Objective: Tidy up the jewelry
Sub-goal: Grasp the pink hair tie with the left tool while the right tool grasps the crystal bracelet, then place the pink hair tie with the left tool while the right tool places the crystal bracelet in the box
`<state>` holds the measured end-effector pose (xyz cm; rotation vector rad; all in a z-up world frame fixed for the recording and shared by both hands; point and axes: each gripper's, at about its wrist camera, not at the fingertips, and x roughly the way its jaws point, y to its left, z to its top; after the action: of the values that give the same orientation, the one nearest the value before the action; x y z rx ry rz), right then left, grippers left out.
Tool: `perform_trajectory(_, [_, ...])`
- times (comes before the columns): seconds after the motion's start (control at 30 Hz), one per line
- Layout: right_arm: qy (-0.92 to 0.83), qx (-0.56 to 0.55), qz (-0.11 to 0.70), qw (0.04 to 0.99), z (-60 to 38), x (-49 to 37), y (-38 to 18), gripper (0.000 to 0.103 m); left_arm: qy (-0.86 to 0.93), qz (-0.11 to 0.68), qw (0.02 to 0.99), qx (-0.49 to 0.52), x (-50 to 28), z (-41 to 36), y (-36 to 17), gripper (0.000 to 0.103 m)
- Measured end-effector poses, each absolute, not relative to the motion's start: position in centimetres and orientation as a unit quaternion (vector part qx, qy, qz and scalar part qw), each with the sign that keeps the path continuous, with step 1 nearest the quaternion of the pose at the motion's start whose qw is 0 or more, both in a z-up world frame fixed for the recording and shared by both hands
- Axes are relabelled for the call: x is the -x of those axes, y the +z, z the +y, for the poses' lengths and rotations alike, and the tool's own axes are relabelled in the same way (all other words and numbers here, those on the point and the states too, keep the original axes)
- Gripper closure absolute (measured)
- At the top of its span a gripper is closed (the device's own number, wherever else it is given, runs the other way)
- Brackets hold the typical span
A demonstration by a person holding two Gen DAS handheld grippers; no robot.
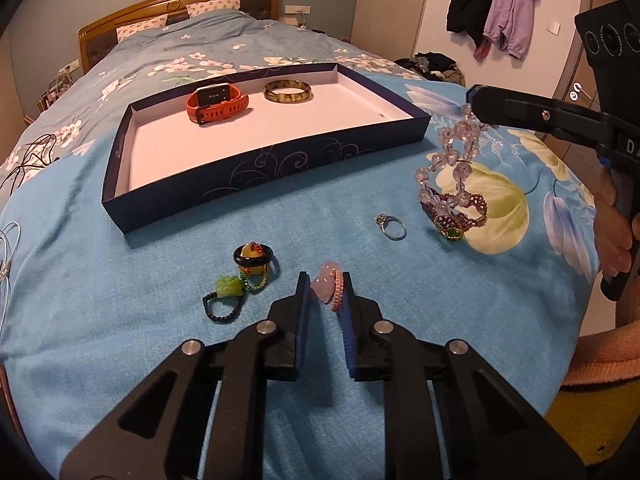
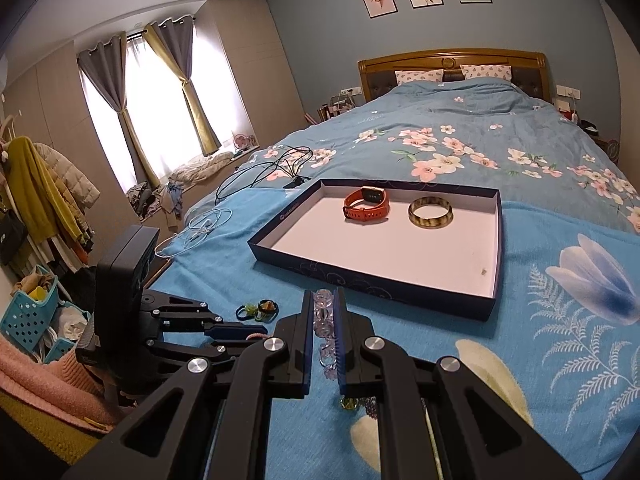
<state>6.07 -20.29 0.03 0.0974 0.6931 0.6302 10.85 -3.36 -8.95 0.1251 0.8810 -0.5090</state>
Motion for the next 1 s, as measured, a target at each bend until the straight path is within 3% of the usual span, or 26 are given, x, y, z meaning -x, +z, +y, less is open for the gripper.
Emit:
perform_trajectory(0.4, [0.304,-0.038,0.315,0.898,-20.1,-7.8,1.6,0.095,-0.256,0.382,0.887,-0.042,-11.2,-3.0,-5.8,0.088])
perform_trajectory(1.0, [0.282,-0.065,0.314,0.904,-20.3,-15.9,1.8,0.095,-0.218,0.351,0.909,-0.053,-18.3,-1.8,-2.6,0.088])
